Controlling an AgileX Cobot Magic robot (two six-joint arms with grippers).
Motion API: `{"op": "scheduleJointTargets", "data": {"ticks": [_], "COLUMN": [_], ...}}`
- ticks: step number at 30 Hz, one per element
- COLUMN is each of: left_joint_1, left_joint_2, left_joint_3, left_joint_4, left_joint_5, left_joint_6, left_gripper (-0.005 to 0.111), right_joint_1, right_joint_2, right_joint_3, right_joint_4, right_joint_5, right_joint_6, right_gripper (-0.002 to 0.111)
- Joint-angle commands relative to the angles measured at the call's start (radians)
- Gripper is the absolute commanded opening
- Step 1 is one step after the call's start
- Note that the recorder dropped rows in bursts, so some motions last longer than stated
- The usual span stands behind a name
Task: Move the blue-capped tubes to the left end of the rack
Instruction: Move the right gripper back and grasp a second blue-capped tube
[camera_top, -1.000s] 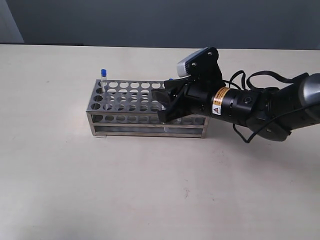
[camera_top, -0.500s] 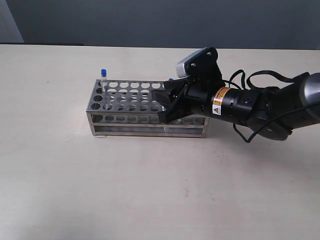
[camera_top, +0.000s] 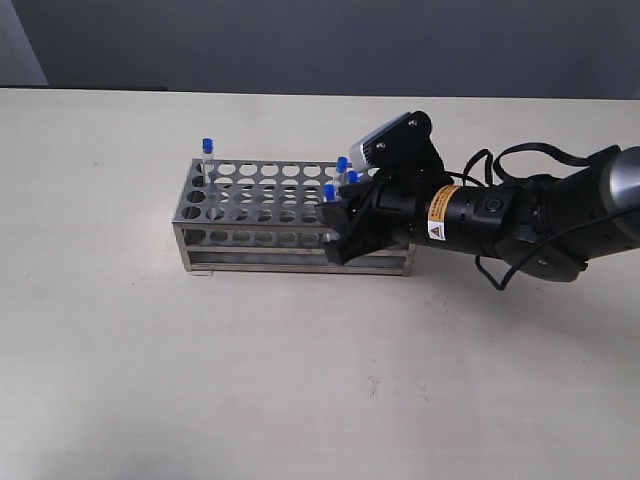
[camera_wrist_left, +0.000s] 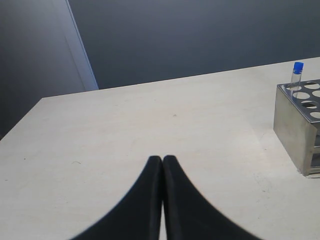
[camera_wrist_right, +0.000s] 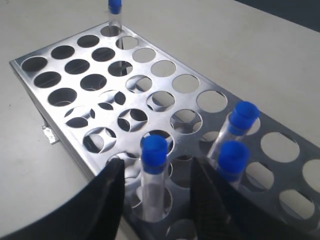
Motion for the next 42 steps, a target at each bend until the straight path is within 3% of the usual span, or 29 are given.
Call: {"op": "scheduleJointTargets", "data": {"ticks": [1,30,31,36,42], "left_joint_1": [-0.007,-0.007,-0.007,-0.007,-0.007], "left_joint_2": [0.004,0.004,0.004,0.004,0.004], "left_joint_3": [-0.002,-0.002,-0.002,-0.002,-0.002], "left_joint_4": [-0.001,-0.001,-0.001,-0.001,-0.001], "left_joint_5": [-0.013,-0.013,-0.013,-0.013,-0.013], "left_joint_6": [-0.003,-0.003,-0.003,-0.003,-0.003], "left_gripper": [0.0,0.0,0.0,0.0,0.0], "right_joint_1": [-0.002,-0.002,-0.002,-0.002,-0.002], "right_joint_2": [-0.001,0.041,0.041,0.041,0.032], "right_joint_3": [0.004,0.004,0.004,0.004,0.004], "right_joint_4": [-0.004,0.016,0.019,0.033,0.028], "right_joint_5": [-0.021,-0.076,-0.076,-0.086,-0.111], "right_joint_6": [0.001,0.001,0.001,-0.013,-0.014], "right_gripper": [0.042,0.042,0.04,0.0,-0.001]}}
